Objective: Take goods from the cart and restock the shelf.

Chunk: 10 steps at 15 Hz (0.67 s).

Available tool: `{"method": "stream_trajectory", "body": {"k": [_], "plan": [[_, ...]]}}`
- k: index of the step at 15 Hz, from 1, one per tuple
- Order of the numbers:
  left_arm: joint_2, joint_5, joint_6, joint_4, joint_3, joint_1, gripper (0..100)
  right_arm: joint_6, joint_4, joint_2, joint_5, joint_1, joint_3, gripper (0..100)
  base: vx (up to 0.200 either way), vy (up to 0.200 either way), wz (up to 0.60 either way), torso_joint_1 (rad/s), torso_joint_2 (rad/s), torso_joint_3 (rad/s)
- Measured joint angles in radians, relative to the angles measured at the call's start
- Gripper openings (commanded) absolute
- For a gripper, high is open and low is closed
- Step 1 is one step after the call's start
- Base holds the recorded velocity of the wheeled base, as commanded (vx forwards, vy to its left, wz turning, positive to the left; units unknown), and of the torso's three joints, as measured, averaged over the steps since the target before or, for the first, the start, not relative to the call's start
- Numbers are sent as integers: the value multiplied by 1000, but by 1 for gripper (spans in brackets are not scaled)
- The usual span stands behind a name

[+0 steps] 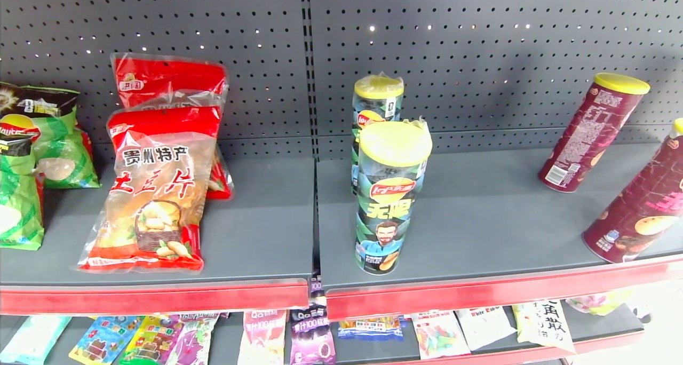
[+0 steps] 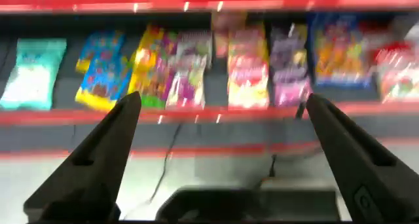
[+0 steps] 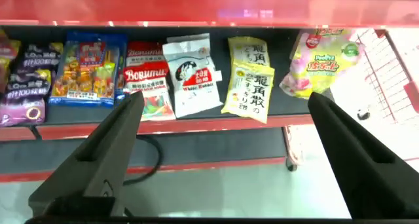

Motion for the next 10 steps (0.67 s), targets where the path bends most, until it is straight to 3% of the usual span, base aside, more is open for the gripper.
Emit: {"method": "stream_trajectory", "body": {"k": [2,3,5,7,10], "plan": [[-81,-20,3,-114,76,21,100,16,14,-97,6,1,35,100,0,0,0,0,0,0],[-101,-22,9,-219,113,25,100,21,-28,-124,0,2,56,100,0,0,0,0,0,0],[-127,-22,23,-435,213,28,100,15,-257,-160,13,5,135,100,0,0,0,0,0,0],[-137,10,19,-475,269,29,100,15,-335,-175,101,6,193,100,0,0,0,0,0,0],[-142,9,28,-470,292,29,100,81,-348,-183,46,6,218,100,0,0,0,0,0,0]]}}
